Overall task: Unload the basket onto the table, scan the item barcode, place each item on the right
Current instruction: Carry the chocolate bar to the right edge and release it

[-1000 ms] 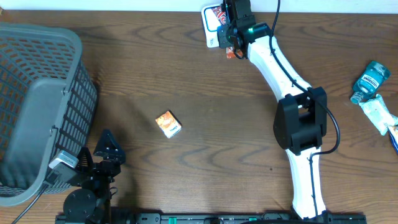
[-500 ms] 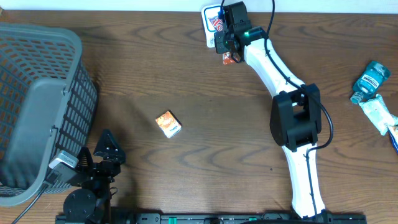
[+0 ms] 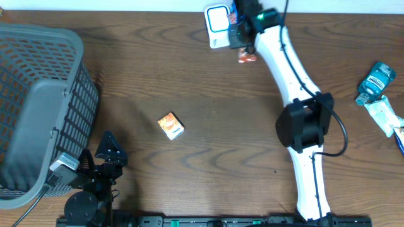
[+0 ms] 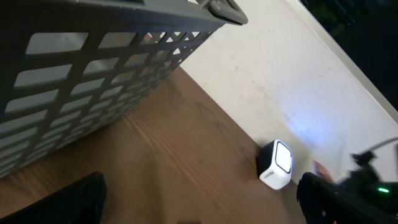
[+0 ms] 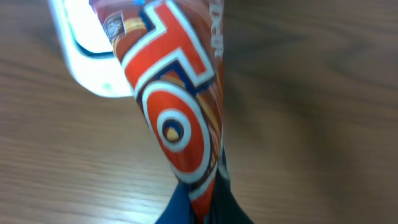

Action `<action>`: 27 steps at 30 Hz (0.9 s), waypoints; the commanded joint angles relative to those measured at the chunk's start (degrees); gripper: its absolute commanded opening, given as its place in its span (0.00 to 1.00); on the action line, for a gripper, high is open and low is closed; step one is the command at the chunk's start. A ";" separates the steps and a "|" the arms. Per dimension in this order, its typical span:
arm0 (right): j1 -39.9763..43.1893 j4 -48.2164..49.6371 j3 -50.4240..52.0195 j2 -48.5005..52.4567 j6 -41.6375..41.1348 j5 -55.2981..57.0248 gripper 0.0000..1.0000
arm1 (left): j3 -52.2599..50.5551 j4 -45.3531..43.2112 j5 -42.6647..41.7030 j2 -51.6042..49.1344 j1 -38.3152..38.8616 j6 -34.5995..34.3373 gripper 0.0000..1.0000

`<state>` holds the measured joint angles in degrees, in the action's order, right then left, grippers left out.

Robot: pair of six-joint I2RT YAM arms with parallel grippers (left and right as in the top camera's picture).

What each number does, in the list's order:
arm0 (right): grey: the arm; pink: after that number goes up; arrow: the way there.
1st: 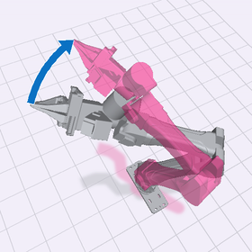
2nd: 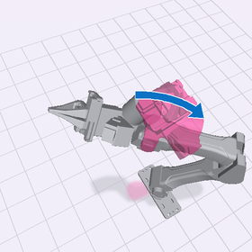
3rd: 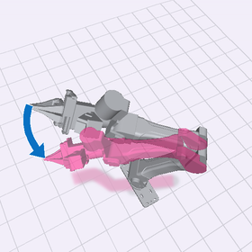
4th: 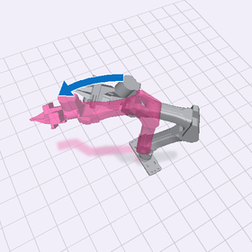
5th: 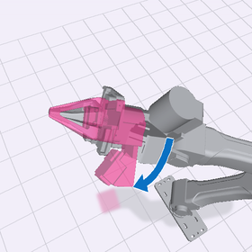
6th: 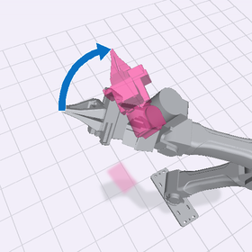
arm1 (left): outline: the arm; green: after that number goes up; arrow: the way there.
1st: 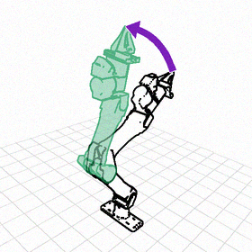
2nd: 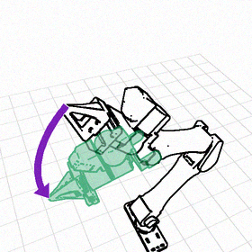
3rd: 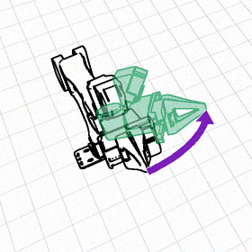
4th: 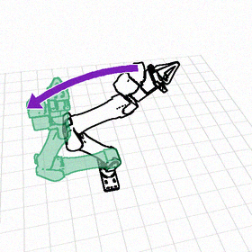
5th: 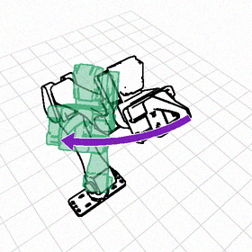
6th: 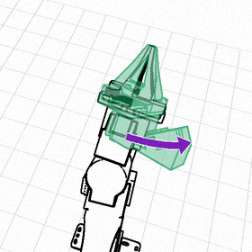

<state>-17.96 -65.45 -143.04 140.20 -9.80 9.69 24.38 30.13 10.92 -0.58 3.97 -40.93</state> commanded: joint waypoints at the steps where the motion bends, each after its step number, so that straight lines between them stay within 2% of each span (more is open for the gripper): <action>1: 4.39 -9.07 -4.96 -0.04 -2.60 9.05 0.01 | -0.13 -0.11 0.72 0.37 0.31 -0.31 0.98; 7: 13.09 -24.92 -5.90 -0.04 -7.32 13.38 0.01 | -0.13 -0.11 0.72 0.37 0.31 -0.31 0.98; 12: 21.27 -30.93 -5.62 -0.04 -13.33 18.56 0.01 | -0.13 -0.11 0.72 0.37 0.31 -0.31 0.98; 18: 30.95 -30.21 -2.10 -0.04 -14.60 18.75 0.01 | -0.13 -0.13 0.72 0.37 0.31 -0.31 0.98; 27: 44.46 -24.17 10.49 -0.04 -14.60 20.57 0.01 | -0.13 -0.11 0.72 0.37 0.31 -0.31 0.98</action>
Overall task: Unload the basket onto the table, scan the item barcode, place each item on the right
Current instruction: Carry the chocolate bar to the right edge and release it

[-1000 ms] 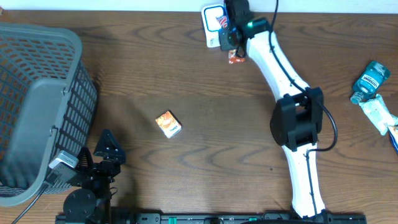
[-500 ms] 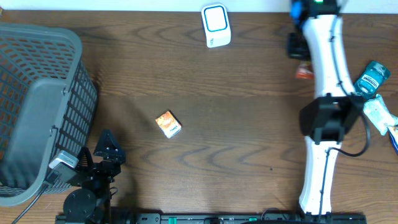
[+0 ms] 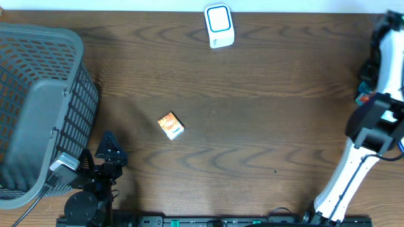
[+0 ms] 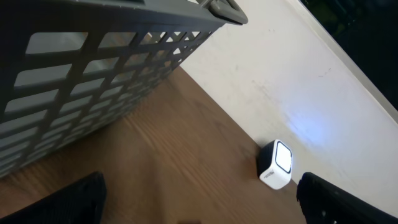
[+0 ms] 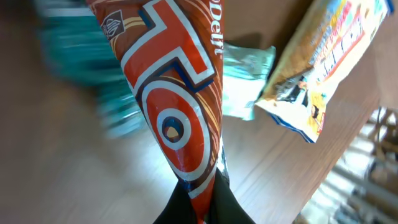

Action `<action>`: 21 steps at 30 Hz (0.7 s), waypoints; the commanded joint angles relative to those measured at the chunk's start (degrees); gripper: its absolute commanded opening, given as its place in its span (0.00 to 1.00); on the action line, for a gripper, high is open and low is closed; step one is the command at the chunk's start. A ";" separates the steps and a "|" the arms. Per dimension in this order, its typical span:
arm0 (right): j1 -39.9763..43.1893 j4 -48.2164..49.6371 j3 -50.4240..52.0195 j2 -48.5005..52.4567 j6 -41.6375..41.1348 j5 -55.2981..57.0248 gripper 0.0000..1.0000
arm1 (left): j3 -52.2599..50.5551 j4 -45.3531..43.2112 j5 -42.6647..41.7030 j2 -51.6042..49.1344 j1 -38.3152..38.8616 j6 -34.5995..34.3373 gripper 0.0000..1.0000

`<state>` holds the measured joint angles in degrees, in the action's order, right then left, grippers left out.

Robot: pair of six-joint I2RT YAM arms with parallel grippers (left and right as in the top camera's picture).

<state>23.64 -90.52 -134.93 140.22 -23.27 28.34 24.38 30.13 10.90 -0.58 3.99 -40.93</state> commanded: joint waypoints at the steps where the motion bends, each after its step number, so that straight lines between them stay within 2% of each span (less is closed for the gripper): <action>1: 4.44 1.86 3.72 -0.07 -1.14 1.55 0.01 | -0.13 -0.13 0.74 0.37 0.28 -0.31 0.98; 8: 12.15 5.16 6.38 -0.07 -0.72 -9.16 0.01 | -0.13 -0.11 0.74 0.37 0.28 -0.31 0.98; 9: 12.98 5.05 5.92 -0.11 0.17 -11.82 0.15 | -0.13 -0.11 0.74 0.37 0.28 -0.31 0.98; 10: 13.55 4.85 5.35 -0.11 1.16 -14.10 0.48 | -0.13 -0.11 0.74 0.37 0.28 -0.31 0.98; 11: 13.97 4.59 4.68 -0.20 1.97 -16.11 0.89 | -0.13 -0.11 0.74 0.37 0.28 -0.31 0.98; 12: 14.27 4.09 3.80 -0.35 2.45 -17.77 0.99 | -0.13 -0.11 0.74 0.37 0.28 -0.31 0.98; 21: 11.08 0.13 -2.64 -8.98 2.54 -28.76 0.99 | -0.13 -0.13 0.74 0.37 0.28 -0.31 0.98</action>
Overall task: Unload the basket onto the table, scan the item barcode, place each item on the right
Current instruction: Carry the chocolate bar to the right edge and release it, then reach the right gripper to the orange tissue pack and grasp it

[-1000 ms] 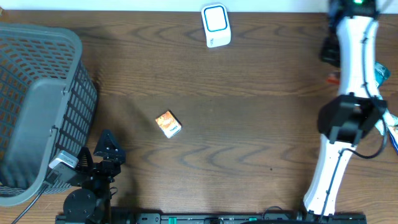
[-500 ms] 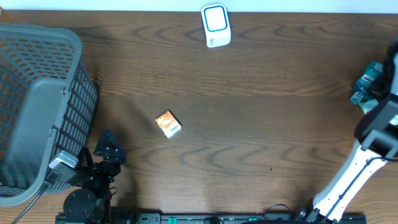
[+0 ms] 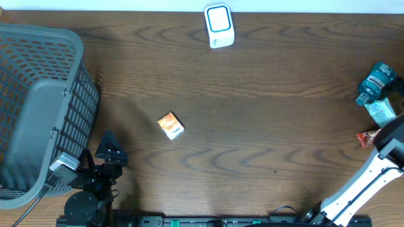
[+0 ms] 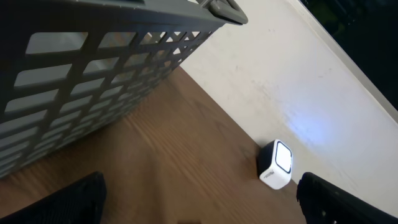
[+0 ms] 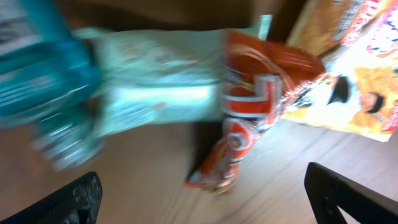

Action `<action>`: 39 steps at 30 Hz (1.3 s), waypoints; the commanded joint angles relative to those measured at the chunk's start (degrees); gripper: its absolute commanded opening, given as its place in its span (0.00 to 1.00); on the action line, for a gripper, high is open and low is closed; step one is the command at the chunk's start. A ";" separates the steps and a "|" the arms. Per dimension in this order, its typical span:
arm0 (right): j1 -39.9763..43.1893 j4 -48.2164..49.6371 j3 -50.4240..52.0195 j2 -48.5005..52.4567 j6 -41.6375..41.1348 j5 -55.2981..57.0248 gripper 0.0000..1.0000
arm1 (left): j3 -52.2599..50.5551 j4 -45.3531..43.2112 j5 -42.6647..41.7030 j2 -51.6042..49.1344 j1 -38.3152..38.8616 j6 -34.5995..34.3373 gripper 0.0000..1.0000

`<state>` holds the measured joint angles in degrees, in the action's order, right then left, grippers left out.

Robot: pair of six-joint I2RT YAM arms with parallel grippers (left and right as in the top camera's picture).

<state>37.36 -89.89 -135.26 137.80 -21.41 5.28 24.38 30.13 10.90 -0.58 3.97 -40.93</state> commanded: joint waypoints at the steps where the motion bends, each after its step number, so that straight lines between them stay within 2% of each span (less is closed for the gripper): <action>1: -3.76 -0.63 -2.32 -8.17 0.66 -6.14 0.99 | -0.13 -0.13 0.74 0.37 0.31 -0.31 0.98; 7: -14.80 -1.11 -2.32 -15.34 0.68 -13.99 0.99 | -0.13 -0.11 0.74 0.37 0.31 -0.31 0.98; 13: -31.61 -2.38 -0.76 -15.78 0.66 -22.64 0.99 | -0.13 -0.13 0.74 0.37 0.31 -0.31 0.98; 19: -49.64 4.92 6.21 -15.69 0.22 -26.25 0.99 | -0.13 -0.11 0.74 0.37 0.31 -0.31 0.98; 25: -63.93 9.33 13.66 -15.63 -0.98 -28.79 0.99 | -0.13 -0.11 0.74 0.37 0.31 -0.31 0.98; 31: -73.05 14.78 21.16 -15.63 -10.58 -28.72 0.99 | -0.13 -0.13 0.74 0.37 0.31 -0.31 0.98; 32: -74.01 15.89 22.32 -15.63 -12.81 -28.57 0.94 | -0.13 -0.11 0.74 0.37 0.31 -0.31 0.98; 34: -75.63 19.26 25.07 -15.63 -18.12 -27.06 0.92 | -0.13 -0.13 0.74 0.37 0.31 -0.31 0.98; 37: -77.26 24.83 28.92 -15.63 -24.30 -24.76 0.98 | -0.13 -0.11 0.74 0.37 0.31 -0.31 0.98; 39: -78.05 28.87 31.67 -15.63 -27.21 -24.74 0.97 | -0.13 -0.11 0.74 0.37 0.31 -0.31 0.98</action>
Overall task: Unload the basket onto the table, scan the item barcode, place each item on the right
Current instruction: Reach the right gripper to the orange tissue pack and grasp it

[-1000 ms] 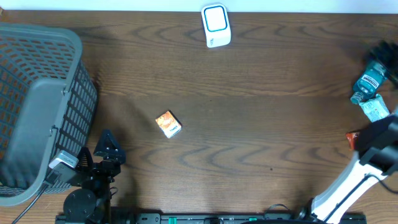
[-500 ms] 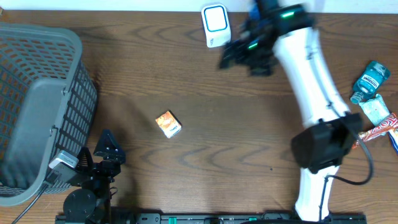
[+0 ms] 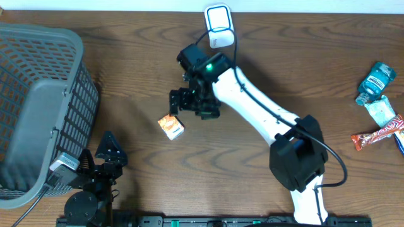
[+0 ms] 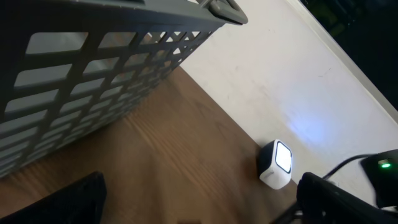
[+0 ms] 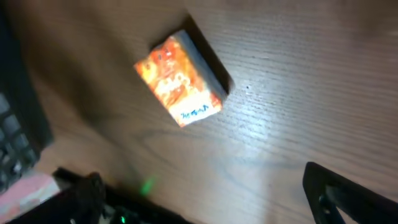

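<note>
A small orange box [image 3: 170, 125] lies flat on the wooden table, left of centre; in the right wrist view the box [image 5: 180, 79] shows just ahead of the fingers. My right gripper [image 3: 192, 104] hovers close to its upper right, open, with nothing between its fingers [image 5: 211, 205]. The white barcode scanner [image 3: 219, 25] stands at the table's far edge, seen in the left wrist view as a lit white cube [image 4: 275, 163]. My left gripper [image 3: 106, 154] rests at the front left, open and empty [image 4: 199, 211].
A grey plastic basket [image 3: 38, 107] fills the left side. At the right edge lie a red snack bar [image 3: 377, 134], a teal bottle [image 3: 376, 82] and a pale green packet [image 3: 380, 111]. The right arm [image 3: 252, 113] stretches across the table's middle.
My right gripper was open at the right edge over the red snack bar; it now stands open beside the orange box left of centre. The bar stays at the right edge. The left arm has not moved.
My right gripper held the red snack bar in front of the scanner. Then it held the bar over the packets at the right edge. Then the bar lay there beside the green packet, let go. Now the gripper is open over the orange box.
</note>
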Action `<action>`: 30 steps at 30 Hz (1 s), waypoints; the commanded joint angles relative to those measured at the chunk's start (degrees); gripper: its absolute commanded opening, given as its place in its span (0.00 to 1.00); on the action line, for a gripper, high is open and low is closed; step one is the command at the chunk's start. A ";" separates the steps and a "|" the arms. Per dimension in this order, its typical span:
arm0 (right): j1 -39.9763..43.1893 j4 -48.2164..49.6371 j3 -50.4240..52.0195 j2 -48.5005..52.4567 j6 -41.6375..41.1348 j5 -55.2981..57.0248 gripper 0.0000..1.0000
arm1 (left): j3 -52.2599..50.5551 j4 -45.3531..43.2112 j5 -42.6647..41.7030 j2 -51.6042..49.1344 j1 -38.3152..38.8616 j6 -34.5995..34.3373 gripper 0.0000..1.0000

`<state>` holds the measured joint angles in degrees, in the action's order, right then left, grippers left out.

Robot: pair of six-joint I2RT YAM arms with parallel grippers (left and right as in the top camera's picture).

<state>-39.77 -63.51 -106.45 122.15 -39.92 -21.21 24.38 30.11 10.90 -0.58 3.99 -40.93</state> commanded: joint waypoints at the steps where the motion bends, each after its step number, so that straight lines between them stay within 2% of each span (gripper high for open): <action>1: -1.29 4.28 4.20 0.02 -10.25 1.79 0.96 | -0.13 -0.09 0.74 0.37 0.28 -0.31 0.98; 4: -2.38 10.62 8.15 0.02 -13.22 1.77 0.95 | -0.13 -0.09 0.74 0.37 0.28 -0.31 0.98; 10: -4.02 21.27 15.32 0.02 -21.07 1.79 0.81 | -0.13 -0.11 0.74 0.37 0.28 -0.31 0.98; 13: -4.52 25.18 17.84 0.02 -25.44 1.81 0.78 | -0.13 -0.09 0.74 0.37 0.28 -0.31 0.98; 17: -5.07 28.17 20.35 0.02 -29.16 2.56 0.73 | -0.13 -0.11 0.74 0.37 0.28 -0.31 0.98; 23: -6.14 29.55 22.60 0.02 -35.50 9.64 0.63 | -0.13 -0.11 0.74 0.37 0.28 -0.31 0.98; 27: -6.75 31.10 22.73 0.02 -35.50 10.82 0.48 | -0.13 -0.11 0.74 0.37 0.28 -0.31 0.98; 30: -7.37 32.41 22.73 0.02 -35.47 10.82 0.42 | -0.13 -0.11 0.74 0.37 0.28 -0.31 0.98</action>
<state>-46.15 -31.51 -84.66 122.08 -74.00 -12.99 24.38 30.13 10.90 -0.58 3.97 -40.93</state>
